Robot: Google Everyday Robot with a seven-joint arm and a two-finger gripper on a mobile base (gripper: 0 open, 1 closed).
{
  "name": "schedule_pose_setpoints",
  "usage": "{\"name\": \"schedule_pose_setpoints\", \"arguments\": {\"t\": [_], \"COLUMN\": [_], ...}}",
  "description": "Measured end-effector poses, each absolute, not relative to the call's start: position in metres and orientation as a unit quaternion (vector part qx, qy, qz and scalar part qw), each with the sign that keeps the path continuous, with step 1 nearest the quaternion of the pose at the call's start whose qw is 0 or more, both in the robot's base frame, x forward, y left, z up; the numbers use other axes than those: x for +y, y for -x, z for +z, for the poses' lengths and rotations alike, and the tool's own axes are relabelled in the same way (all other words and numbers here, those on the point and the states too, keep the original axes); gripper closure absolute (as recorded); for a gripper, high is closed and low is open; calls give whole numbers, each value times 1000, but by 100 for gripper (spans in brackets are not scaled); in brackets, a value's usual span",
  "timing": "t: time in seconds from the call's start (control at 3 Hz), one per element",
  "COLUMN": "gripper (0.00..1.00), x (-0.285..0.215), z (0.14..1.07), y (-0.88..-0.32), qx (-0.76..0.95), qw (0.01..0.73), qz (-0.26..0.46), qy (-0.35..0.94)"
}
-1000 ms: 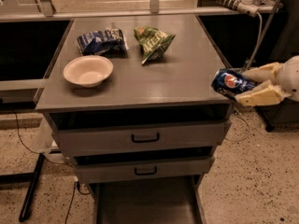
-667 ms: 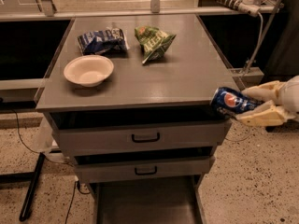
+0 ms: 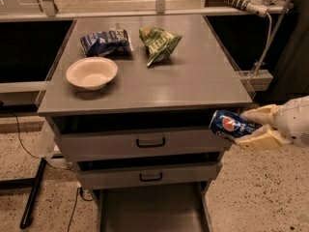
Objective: Place pepsi can into bottom drawer
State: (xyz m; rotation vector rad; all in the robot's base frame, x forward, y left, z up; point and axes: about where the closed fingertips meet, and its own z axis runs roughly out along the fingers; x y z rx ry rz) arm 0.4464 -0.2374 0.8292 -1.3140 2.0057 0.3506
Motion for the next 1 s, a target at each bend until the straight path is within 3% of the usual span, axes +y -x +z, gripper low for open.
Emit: {"name": "schedule_pose_setpoints", "arguments": {"t": [0.33,1.0], "gripper": [100,100], "x": [-230,-164], "z": [823,703], "y": [-448,-400], "qx": [766,723], "qw": [354,339], "qz": [135,223], "qy": [520,559]}}
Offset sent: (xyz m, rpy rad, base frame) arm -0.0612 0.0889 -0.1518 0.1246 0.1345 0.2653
